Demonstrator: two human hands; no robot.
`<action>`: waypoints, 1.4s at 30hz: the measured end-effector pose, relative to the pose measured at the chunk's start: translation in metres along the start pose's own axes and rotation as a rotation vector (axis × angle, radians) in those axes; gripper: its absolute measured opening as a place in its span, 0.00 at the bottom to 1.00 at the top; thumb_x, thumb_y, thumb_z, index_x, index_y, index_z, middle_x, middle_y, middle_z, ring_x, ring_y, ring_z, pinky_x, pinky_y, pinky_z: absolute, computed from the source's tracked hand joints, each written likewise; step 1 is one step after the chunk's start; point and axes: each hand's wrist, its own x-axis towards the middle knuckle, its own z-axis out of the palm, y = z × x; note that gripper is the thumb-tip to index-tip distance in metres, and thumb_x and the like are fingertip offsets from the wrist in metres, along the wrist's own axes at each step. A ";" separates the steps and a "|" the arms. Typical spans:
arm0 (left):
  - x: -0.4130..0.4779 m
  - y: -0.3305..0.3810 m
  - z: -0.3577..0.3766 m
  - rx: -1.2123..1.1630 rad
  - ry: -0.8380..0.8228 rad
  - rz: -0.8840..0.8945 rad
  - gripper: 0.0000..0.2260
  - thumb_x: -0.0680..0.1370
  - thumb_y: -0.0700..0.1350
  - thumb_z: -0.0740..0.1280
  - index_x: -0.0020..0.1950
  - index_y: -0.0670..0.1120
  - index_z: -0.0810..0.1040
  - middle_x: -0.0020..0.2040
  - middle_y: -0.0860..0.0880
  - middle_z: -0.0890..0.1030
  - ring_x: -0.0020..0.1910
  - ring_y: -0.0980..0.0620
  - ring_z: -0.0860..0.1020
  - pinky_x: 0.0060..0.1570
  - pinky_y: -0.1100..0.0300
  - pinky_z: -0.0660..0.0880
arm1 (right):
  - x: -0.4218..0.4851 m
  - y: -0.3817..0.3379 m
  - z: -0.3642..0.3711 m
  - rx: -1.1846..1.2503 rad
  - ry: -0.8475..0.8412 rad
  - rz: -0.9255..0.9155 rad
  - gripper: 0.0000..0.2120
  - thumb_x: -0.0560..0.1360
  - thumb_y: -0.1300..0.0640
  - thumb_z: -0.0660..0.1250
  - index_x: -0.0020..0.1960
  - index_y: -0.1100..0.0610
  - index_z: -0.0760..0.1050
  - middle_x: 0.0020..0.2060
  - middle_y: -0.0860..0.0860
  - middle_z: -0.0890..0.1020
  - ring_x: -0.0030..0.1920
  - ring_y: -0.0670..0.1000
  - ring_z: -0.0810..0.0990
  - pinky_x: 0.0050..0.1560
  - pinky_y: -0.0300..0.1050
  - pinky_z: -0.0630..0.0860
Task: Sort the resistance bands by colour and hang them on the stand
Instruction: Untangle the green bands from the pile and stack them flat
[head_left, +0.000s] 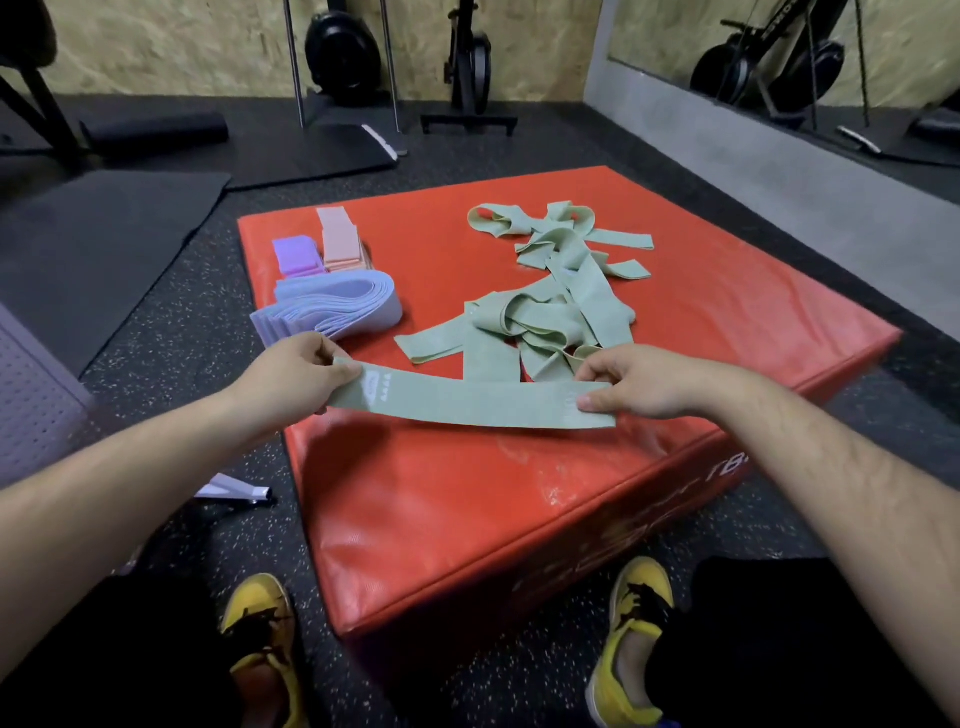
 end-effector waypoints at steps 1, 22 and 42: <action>0.000 -0.003 0.000 0.029 -0.017 -0.016 0.07 0.78 0.43 0.70 0.42 0.45 0.76 0.33 0.47 0.78 0.33 0.48 0.75 0.38 0.55 0.73 | 0.001 0.001 0.003 -0.019 0.029 -0.001 0.06 0.75 0.52 0.74 0.48 0.51 0.79 0.41 0.53 0.83 0.39 0.48 0.77 0.47 0.52 0.77; -0.008 -0.030 0.010 0.381 -0.040 0.111 0.06 0.75 0.44 0.74 0.46 0.46 0.78 0.40 0.50 0.77 0.37 0.56 0.74 0.34 0.71 0.66 | -0.016 -0.001 0.043 -0.126 0.127 0.060 0.12 0.74 0.54 0.74 0.54 0.48 0.76 0.35 0.48 0.78 0.35 0.48 0.77 0.38 0.43 0.72; -0.008 0.015 0.036 0.562 -0.088 0.525 0.02 0.73 0.36 0.69 0.42 0.42 0.80 0.40 0.46 0.76 0.42 0.44 0.76 0.42 0.60 0.66 | -0.030 -0.035 0.008 -0.438 0.159 -0.055 0.11 0.76 0.41 0.68 0.54 0.45 0.78 0.39 0.42 0.74 0.42 0.45 0.74 0.47 0.47 0.74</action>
